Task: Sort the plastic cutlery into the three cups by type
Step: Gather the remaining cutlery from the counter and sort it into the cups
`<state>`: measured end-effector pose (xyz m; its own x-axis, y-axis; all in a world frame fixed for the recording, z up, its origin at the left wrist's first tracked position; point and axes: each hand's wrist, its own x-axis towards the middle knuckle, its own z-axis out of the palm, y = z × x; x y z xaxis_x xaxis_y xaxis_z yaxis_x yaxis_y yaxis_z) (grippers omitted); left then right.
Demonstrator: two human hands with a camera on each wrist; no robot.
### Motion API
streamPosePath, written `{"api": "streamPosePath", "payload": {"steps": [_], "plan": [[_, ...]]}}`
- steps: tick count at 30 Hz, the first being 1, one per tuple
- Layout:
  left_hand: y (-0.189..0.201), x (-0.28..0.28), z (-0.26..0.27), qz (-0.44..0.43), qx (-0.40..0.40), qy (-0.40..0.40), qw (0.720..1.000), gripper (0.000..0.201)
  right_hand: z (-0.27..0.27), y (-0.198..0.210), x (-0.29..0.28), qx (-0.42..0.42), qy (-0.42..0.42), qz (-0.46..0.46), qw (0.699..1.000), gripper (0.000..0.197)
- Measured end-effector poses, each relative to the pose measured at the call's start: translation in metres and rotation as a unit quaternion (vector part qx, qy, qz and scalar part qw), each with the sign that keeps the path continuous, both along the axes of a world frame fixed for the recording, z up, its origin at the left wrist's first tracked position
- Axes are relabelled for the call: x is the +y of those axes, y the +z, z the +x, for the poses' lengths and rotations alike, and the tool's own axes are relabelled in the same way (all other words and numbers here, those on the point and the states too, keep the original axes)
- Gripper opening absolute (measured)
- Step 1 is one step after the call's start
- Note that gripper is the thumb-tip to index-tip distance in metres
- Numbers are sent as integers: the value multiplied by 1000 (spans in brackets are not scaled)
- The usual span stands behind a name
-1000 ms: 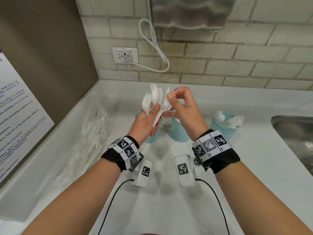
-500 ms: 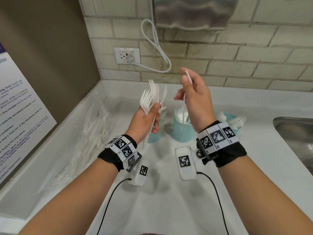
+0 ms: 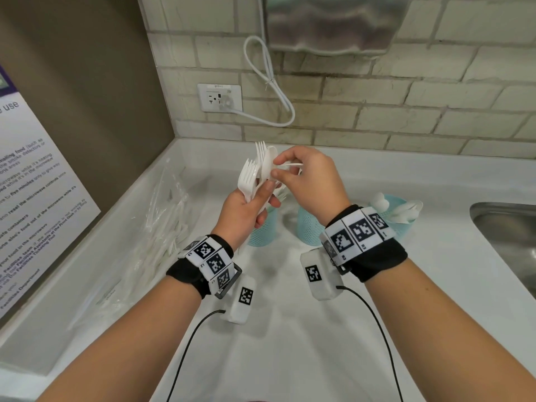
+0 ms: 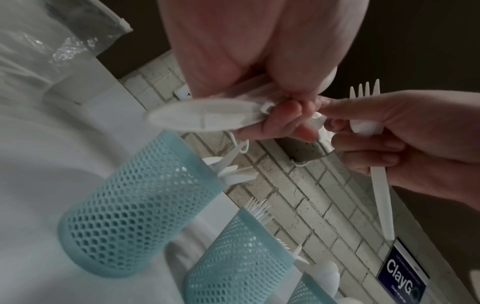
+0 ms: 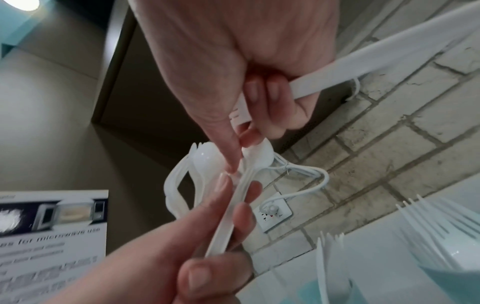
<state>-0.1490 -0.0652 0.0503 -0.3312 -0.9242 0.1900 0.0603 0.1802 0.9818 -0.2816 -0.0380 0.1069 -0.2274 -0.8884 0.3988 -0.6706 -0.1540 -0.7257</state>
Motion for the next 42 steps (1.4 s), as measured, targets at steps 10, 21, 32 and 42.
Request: {"api": "streamPosePath", "payload": {"steps": [10, 21, 32, 42], "plan": [[-3, -1, 3, 41, 27, -54, 997, 22, -22, 15, -13, 101, 98, 99, 985, 4], [-5, -7, 14, 35, 16, -28, 999, 19, -29, 16, -18, -39, 80, 94, 992, 21], [-9, -12, 25, 45, 5, -13, 999, 20, -25, 17, -35, -155, 72, 56, 984, 18], [-19, -30, 42, 19, -16, 113, 993, 21, -15, 12, -40, -79, -51, -88, 992, 9]]}}
